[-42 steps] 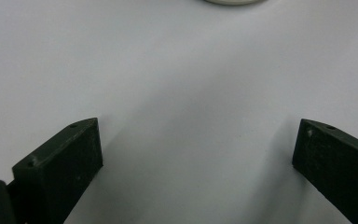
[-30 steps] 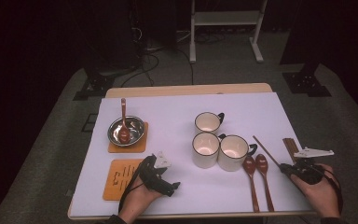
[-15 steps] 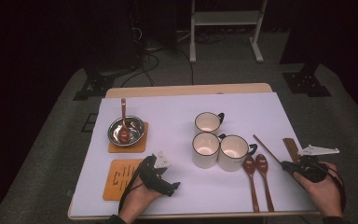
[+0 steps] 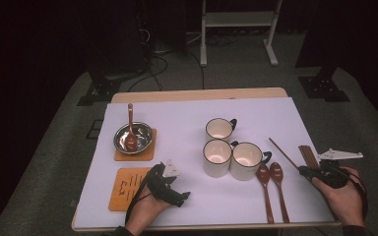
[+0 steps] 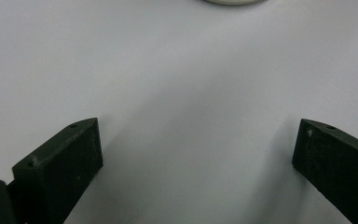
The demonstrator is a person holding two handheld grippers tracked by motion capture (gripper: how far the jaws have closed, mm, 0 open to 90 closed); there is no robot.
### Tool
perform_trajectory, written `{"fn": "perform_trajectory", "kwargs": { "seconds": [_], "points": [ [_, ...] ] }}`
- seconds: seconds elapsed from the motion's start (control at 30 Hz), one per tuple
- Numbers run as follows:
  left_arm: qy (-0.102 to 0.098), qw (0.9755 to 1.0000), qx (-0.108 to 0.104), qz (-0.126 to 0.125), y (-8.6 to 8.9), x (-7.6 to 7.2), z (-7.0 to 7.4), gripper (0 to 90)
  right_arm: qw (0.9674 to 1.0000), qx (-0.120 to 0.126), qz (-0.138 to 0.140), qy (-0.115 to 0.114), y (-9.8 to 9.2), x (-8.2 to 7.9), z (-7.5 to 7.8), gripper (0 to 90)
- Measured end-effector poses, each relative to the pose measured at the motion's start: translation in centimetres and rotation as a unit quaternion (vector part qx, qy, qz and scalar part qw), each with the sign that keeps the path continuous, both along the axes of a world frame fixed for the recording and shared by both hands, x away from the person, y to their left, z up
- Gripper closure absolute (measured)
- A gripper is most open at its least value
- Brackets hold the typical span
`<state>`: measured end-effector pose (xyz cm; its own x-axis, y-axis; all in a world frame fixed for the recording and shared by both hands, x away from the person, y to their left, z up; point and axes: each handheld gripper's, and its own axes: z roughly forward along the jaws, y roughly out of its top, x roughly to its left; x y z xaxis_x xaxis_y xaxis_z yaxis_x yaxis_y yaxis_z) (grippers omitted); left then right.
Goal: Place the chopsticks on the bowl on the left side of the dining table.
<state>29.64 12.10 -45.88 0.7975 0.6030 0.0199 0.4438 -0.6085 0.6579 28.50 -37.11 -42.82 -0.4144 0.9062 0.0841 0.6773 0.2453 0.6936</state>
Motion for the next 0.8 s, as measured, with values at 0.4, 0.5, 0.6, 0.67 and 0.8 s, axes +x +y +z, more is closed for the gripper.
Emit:
{"fn": "perform_trajectory", "kwargs": {
  "seconds": [0.4,0.5,0.6,0.67,0.8],
  "points": [
    [0.0,1.0,0.0,0.0,0.0,0.0,0.0,0.5,0.9999,0.013,-0.002,-0.011,-0.5,0.6,1.2,85.5],
    [0.0,1.0,0.0,0.0,0.0,0.0,0.0,0.5,0.9998,0.015,-0.001,-0.012,-0.5,0.7,1.4,85.4],
    [0.0,1.0,0.0,0.0,0.0,0.0,0.0,0.5,0.9997,0.017,0.0,-0.015,-0.6,0.8,1.6,85.5],
    [0.0,1.0,0.0,0.0,0.0,0.0,0.0,0.5,0.9997,0.019,-0.001,-0.017,-0.6,0.9,1.8,85.4],
    [0.0,1.0,0.0,0.0,0.0,0.0,0.0,0.5,0.9995,0.022,0.002,-0.022,-0.6,1.2,2.3,85.5]
  ]
}}
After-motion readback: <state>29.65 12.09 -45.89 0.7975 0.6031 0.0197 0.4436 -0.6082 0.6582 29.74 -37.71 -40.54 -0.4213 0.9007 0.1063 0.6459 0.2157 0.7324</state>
